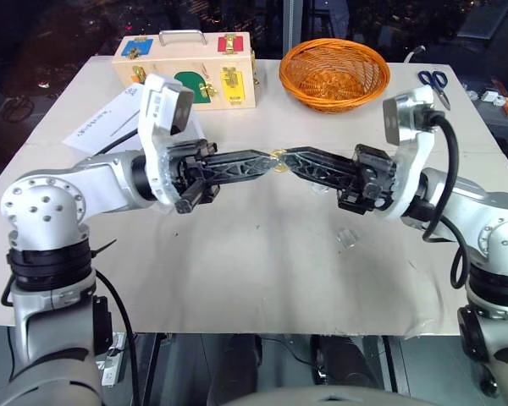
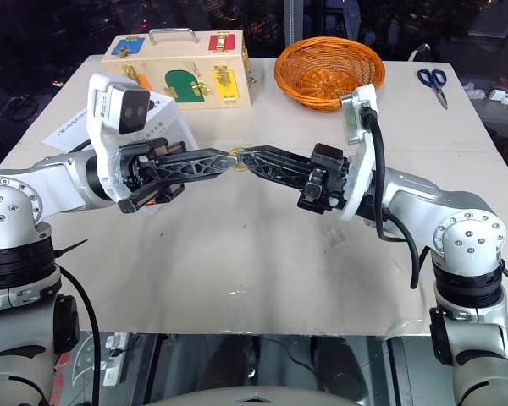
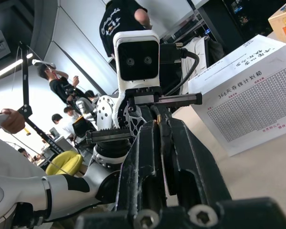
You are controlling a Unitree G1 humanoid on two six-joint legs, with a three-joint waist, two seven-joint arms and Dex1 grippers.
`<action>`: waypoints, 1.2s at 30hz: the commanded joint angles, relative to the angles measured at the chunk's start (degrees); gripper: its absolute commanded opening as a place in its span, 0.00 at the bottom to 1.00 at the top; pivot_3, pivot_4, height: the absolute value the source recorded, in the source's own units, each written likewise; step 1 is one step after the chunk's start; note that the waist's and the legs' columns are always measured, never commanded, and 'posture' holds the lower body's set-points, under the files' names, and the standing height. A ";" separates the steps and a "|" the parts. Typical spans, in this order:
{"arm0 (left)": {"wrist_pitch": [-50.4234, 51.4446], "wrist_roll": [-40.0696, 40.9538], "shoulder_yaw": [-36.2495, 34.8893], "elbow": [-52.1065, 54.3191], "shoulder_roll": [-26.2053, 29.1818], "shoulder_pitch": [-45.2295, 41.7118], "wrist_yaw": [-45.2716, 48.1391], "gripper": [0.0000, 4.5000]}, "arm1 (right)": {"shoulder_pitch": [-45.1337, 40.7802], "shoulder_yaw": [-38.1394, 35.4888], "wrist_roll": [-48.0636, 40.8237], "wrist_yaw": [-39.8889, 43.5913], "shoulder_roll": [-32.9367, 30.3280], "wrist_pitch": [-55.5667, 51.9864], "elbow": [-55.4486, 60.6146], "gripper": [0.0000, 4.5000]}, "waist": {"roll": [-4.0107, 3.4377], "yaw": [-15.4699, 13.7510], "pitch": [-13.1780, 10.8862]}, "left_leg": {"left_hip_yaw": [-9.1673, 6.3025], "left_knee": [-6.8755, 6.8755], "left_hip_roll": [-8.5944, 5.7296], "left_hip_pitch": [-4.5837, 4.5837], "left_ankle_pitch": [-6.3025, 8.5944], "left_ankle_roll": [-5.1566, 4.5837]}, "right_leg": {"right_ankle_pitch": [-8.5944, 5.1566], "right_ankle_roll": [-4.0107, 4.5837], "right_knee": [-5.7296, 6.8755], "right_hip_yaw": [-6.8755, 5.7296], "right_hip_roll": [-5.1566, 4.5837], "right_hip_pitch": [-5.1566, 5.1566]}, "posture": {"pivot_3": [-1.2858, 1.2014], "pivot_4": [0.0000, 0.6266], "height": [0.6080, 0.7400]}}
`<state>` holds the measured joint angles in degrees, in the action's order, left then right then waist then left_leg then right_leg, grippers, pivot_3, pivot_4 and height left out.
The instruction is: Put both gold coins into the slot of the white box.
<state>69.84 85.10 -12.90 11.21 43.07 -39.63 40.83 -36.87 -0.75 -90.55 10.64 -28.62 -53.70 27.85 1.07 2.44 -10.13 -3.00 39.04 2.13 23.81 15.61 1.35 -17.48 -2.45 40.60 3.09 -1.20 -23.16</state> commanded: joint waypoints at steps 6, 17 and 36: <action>-0.84 2.18 -9.57 0.67 8.42 4.80 -2.18 0.00 | 0.51 -2.40 13.26 9.34 -9.15 2.70 5.16 0.95 | -0.01 -0.08 -0.03 | -0.01 -0.04 0.00 0.01 0.00 0.00 | 0.00 0.00 -0.06 -0.01 0.00 -0.02 | 0.52 0.24 0.90; -13.86 -32.24 -1.93 -12.48 29.68 0.30 2.81 0.00 | -2.45 2.90 40.14 25.33 -17.26 12.89 4.80 0.99 | 0.00 -0.12 -0.06 | 0.10 -0.40 0.00 -0.07 0.00 0.01 | 0.00 -0.01 -0.35 0.03 0.00 -0.02 | 0.52 0.24 0.90; -27.29 -71.98 25.08 -54.98 25.07 -33.56 34.20 0.00 | -15.68 -0.37 32.28 25.77 -11.84 -0.80 -0.65 0.99 | -0.10 0.91 -0.18 | 0.04 -0.67 0.02 0.76 -0.16 0.28 | 0.00 0.02 -0.71 -0.14 -0.01 -0.73 | 0.52 0.24 0.90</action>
<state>43.88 15.09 13.04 -43.00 67.59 -71.34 73.86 -52.01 1.17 -57.34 36.88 -40.44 -54.48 25.11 0.97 3.35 -10.31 -2.98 38.39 2.14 24.60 15.45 1.62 -17.48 -2.43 39.91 2.94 -1.23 -23.91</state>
